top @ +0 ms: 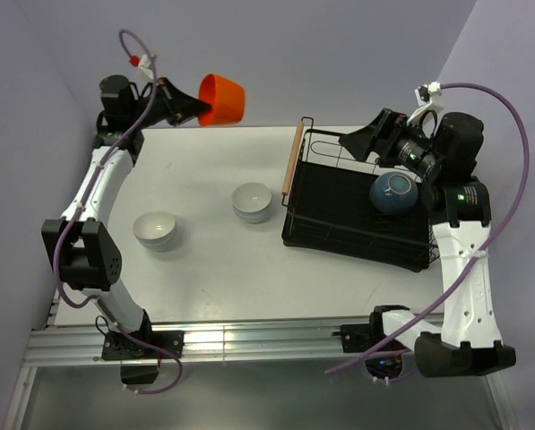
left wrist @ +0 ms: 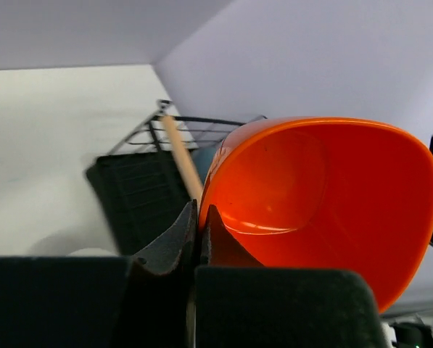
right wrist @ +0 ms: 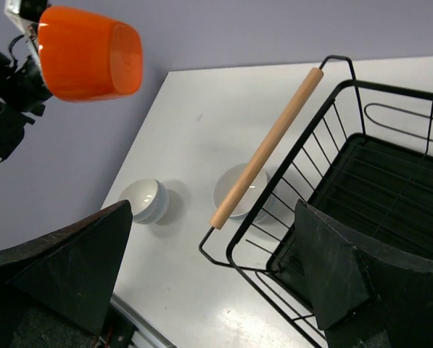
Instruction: Load the bowls into the dish rack
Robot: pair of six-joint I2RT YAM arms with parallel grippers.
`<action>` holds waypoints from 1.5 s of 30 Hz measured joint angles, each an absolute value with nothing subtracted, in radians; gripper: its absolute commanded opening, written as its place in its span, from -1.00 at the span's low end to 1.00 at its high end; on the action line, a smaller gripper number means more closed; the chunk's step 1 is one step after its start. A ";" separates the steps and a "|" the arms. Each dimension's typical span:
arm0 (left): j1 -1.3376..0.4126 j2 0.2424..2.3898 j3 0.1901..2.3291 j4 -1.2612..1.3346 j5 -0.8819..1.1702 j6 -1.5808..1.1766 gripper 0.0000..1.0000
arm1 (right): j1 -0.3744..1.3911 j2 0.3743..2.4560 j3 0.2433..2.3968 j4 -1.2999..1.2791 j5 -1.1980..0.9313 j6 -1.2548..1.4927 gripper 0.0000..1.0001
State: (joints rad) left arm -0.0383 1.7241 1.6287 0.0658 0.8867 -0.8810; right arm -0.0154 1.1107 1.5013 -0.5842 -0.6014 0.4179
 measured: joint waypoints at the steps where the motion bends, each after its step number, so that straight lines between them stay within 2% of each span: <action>1: -0.065 1.727 1.636 0.073 0.888 -0.891 -1.00 | -0.015 1.095 1.501 -0.585 -0.599 0.409 1.00; 9: -0.366 1.845 1.762 0.141 0.867 -0.939 -1.00 | -0.015 1.009 1.481 -0.601 -0.618 0.346 1.00; 17: -0.525 1.945 1.828 0.153 0.805 -0.952 -0.99 | -0.015 1.013 1.452 -0.606 -0.612 0.386 0.99; 27: -0.596 2.011 1.887 0.129 0.719 -0.941 -1.00 | -0.015 1.035 1.432 -0.594 -0.607 0.481 1.00; 45: -0.643 2.011 1.887 0.087 0.649 -0.900 -1.00 | 0.044 1.124 1.441 -0.601 -0.560 0.491 1.00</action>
State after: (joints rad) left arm -0.6434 2.0113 1.8874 0.0872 0.6495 -0.9005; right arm 0.0437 1.1244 1.4410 -0.6014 -0.5602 0.4908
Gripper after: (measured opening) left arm 0.036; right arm 0.997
